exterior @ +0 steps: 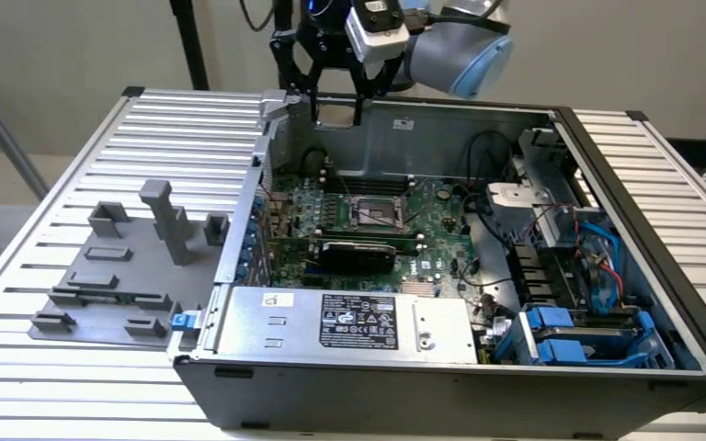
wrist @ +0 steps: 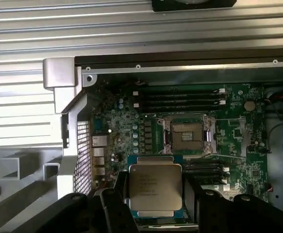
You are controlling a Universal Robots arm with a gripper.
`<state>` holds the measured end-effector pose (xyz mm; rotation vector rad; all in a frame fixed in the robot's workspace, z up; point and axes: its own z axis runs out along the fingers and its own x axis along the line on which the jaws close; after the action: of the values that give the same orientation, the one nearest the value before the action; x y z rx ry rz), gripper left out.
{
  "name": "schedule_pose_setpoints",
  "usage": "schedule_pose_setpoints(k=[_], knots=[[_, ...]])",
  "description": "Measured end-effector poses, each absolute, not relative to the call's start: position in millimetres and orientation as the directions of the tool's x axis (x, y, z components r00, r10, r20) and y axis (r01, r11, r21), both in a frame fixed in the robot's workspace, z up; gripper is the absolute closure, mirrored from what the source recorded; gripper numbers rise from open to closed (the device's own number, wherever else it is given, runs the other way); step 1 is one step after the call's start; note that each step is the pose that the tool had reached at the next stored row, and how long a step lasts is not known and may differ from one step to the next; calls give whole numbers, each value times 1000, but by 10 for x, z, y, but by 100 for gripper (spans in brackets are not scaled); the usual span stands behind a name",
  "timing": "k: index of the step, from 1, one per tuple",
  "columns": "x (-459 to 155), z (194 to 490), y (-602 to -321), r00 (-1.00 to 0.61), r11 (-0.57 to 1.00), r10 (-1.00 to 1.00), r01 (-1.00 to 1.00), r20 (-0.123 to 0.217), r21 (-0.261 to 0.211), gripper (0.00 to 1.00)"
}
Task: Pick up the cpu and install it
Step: 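Pick up the cpu and move it towards the insertion slot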
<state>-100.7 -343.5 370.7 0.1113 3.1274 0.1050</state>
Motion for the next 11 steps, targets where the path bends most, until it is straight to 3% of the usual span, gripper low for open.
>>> schedule_pose_setpoints(k=[11], knots=[[-509, 3523, -3252, -997, 995, 71, 71, -8, 67, 45]])
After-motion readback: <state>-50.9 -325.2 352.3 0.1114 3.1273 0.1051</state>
